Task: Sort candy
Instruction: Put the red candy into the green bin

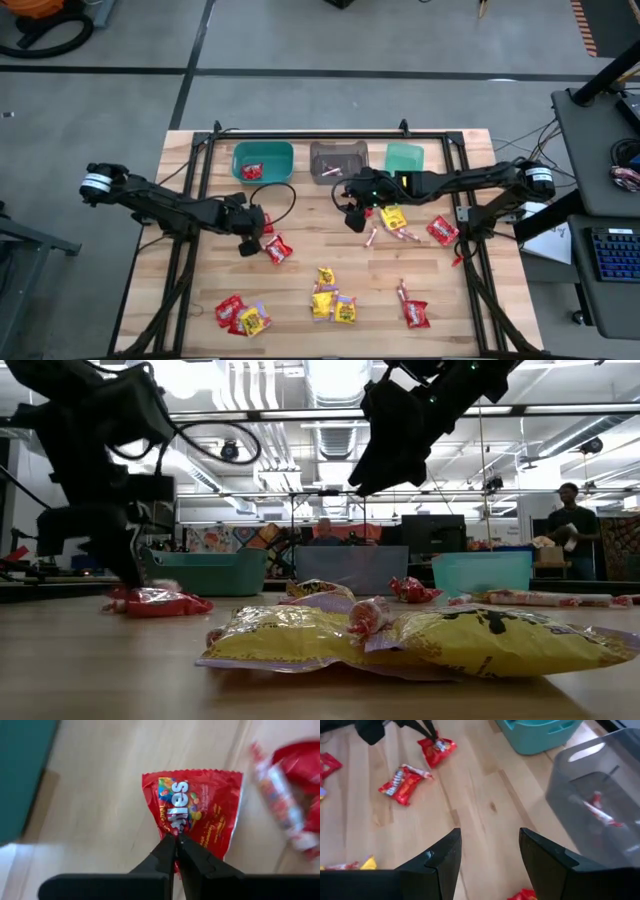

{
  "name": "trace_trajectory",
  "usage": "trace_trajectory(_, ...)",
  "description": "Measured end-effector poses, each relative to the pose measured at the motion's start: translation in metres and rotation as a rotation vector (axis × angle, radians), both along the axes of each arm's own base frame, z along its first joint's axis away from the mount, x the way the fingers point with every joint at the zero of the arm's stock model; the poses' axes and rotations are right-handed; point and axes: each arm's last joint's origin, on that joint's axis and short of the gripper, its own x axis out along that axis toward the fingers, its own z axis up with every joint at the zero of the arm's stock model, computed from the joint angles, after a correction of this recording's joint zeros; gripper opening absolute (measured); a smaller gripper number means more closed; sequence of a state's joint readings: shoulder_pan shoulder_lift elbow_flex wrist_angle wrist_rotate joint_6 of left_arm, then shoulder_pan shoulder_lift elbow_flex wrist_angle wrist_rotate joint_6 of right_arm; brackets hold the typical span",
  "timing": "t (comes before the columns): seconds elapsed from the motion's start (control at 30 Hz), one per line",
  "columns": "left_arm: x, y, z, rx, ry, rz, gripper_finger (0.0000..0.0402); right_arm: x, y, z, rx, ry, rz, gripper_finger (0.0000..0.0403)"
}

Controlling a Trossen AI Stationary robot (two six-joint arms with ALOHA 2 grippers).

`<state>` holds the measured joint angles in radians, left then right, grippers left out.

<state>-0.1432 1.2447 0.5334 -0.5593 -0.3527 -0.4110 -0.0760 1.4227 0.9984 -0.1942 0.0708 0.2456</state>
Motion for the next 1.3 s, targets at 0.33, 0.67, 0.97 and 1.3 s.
trace_trajectory(0.33,0.003,0.0,0.058,0.038,-0.238,-0.092,0.0,-0.002,0.003,-0.005,0.014,0.008,-0.051,0.0189)
trace_trajectory(0.67,-0.006,0.017,0.111,0.286,-0.37,-0.148,0.0,-0.005,-0.025,-0.002,-0.156,0.038,-0.128,0.0189)
trace_trajectory(0.97,-0.009,0.025,0.099,0.097,-0.386,-0.319,0.0,-0.009,-0.064,0.006,-0.251,0.023,-0.154,0.0189)
trace_trajectory(1.3,-0.011,0.022,0.045,-0.138,-0.31,-0.112,0.0053,-0.007,-0.061,0.006,-0.171,-0.015,-0.058,0.0189)
